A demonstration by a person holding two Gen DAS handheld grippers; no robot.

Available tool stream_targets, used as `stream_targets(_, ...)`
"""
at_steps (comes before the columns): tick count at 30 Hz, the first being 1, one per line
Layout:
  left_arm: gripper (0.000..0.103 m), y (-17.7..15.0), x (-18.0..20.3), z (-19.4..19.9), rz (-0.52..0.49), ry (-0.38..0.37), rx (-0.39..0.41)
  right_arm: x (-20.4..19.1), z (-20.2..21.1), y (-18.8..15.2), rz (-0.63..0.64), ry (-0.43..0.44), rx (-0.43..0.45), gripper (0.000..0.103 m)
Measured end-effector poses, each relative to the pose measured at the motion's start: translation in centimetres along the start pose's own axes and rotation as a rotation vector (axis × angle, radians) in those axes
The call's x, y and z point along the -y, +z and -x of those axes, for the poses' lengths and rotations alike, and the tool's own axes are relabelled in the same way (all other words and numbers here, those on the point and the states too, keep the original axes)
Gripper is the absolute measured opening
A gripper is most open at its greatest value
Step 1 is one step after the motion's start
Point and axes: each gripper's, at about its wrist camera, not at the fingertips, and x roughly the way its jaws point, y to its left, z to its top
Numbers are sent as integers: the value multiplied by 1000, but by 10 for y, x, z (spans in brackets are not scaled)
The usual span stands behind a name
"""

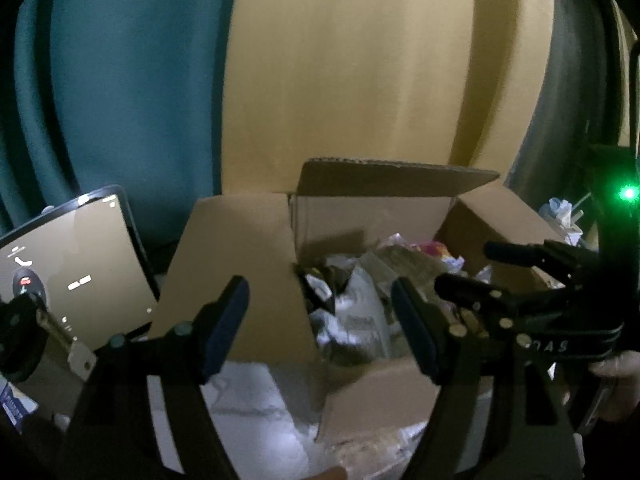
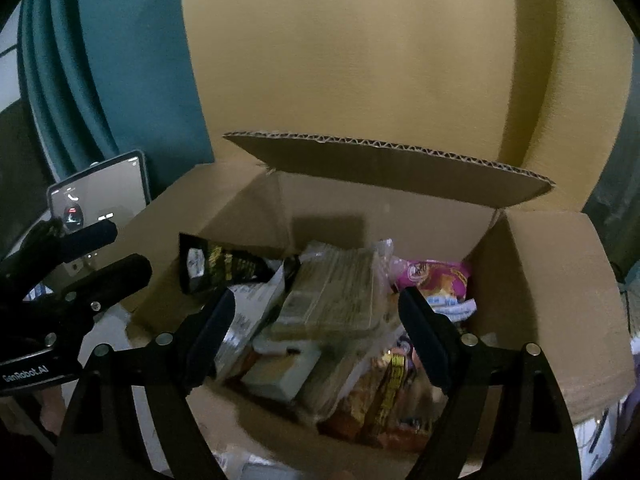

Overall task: Organize snacks
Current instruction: 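Move the right gripper back to the clear bread packet on the table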

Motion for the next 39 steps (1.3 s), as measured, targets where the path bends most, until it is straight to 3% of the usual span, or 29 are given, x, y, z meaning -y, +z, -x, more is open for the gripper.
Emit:
stream_targets(9, 75, -27, -8, 32, 6, 8, -3, -10, 28, -28, -18, -1, 1, 86)
stream_targets(16, 76, -61, -19, 43, 26, 19, -48, -22, 36, -69, 32, -66, 1, 86)
stream_targets(22, 76, -101, -30, 39, 41, 40, -118, -32, 41, -108, 53, -89, -75, 86)
stream_targets(30, 76, -141, -44, 39, 71, 46, -200, -30, -7, -148, 28, -133, -222, 86)
stream_targets(39, 76, -165, -68, 44, 116, 89, -229, -61, -35, -150, 69, -110, -246, 86)
